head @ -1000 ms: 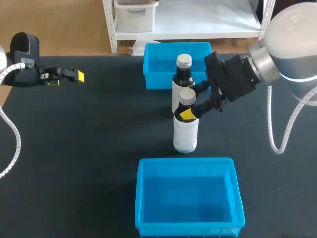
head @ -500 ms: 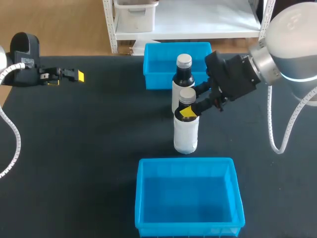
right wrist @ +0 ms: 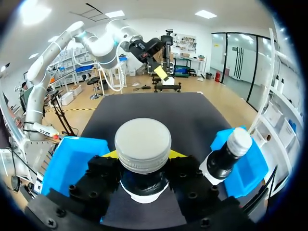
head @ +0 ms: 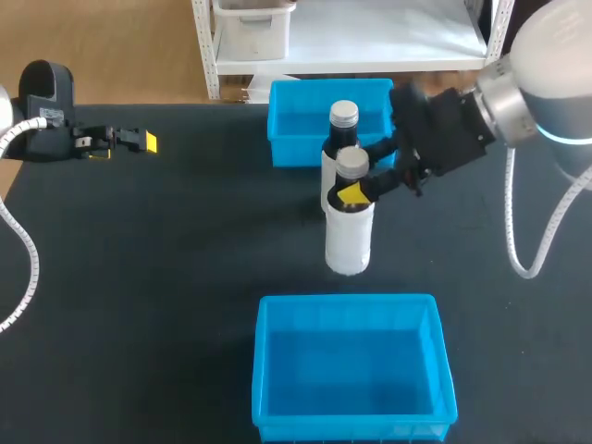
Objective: Pick up the bottle, and place it in the far bin if it is heavy, or in the near bin if it is light.
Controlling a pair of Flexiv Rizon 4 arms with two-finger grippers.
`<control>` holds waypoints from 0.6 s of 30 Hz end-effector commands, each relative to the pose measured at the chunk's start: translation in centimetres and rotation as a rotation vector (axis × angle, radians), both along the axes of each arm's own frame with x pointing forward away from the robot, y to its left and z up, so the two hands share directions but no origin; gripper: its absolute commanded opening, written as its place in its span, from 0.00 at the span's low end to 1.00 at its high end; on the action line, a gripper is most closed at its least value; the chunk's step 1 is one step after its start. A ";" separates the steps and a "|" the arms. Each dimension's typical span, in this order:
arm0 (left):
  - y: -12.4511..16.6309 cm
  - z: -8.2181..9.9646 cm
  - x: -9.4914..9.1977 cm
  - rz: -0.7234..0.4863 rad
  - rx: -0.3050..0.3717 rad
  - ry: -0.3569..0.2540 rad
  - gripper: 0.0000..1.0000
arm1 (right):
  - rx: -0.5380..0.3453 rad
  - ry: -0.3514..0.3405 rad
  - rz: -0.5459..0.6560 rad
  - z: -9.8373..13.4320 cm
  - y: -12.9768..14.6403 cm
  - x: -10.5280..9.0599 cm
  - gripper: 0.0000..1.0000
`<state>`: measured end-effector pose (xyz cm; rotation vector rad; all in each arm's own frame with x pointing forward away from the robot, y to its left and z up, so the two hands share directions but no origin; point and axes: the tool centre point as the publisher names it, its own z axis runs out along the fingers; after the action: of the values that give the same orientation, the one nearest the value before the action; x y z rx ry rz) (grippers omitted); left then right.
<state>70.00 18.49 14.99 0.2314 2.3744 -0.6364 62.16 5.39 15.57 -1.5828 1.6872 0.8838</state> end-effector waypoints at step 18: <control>0.0 0.0 0.0 0.000 0.000 0.000 1.00 | -0.002 -0.080 -0.049 10.7 2.6 -8.7 0.00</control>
<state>70.00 18.49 14.99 0.2314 2.3744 -0.6364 55.61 7.70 25.72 -1.5902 1.6506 0.8500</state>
